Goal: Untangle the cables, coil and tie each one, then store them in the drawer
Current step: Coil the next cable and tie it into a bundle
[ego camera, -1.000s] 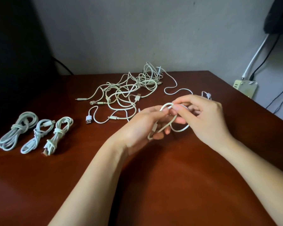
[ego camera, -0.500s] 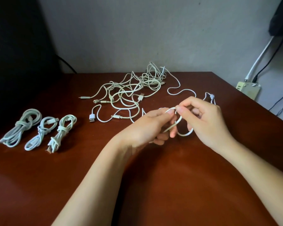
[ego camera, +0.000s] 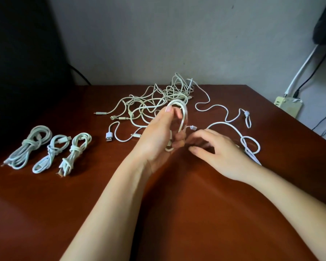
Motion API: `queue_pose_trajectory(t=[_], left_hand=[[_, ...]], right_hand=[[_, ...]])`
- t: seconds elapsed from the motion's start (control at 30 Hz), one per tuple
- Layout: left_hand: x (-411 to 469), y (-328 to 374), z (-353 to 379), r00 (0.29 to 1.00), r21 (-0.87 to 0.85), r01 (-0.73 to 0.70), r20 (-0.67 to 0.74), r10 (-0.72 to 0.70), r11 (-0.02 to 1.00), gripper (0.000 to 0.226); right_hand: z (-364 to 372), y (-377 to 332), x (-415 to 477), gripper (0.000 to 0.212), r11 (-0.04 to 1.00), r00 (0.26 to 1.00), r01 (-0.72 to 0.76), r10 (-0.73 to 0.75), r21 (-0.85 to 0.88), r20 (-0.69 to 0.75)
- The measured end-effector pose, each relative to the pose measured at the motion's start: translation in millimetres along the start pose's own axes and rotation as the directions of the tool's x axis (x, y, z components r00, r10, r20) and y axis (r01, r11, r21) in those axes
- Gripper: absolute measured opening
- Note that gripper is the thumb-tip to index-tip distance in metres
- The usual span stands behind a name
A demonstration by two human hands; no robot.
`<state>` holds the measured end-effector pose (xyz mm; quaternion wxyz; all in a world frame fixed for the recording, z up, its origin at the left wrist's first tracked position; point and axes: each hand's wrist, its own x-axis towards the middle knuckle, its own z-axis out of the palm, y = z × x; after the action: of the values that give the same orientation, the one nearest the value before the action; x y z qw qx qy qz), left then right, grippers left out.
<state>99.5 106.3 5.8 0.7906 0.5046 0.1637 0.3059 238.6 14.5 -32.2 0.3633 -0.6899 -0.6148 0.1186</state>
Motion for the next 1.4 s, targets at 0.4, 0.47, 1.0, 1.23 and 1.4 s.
queue_pose_trajectory(t=[0.4,0.47,1.0,1.23,1.4], left_hand=[[-2.6,3.4,-1.0,0.997,-0.075,-0.005,0.078,0.010,0.997,0.031],[-3.3,4.0,-0.6,0.996,-0.071,0.005,0.089,0.001,0.997,0.030],[-1.5,7.3,-7.7,0.996,-0.037,0.083,0.027,-0.082,0.996,0.035],[-3.3,2.7,-1.5,0.997,0.132,0.074,0.020,-0.077,0.988,0.038],[-3.5,4.1,1.3,0.997,0.001,0.064,-0.040,-0.064,0.998,0.037]], right_hand=[[-4.3,-0.9,0.7,0.034,0.986,0.974,0.049,-0.082,-0.159,-0.210],[-7.5,1.6,0.6,0.031,0.967,0.985,0.061,-0.099,-0.249,-0.145],[-10.3,-13.4,-9.1,0.036,0.990,0.991,0.128,-0.129,-0.055,-0.028],[-7.6,-11.7,-10.2,0.041,0.986,0.990,0.141,-0.142,-0.093,-0.010],[-7.0,-9.8,-8.3,0.032,0.957,0.975,0.212,-0.222,-0.197,-0.030]])
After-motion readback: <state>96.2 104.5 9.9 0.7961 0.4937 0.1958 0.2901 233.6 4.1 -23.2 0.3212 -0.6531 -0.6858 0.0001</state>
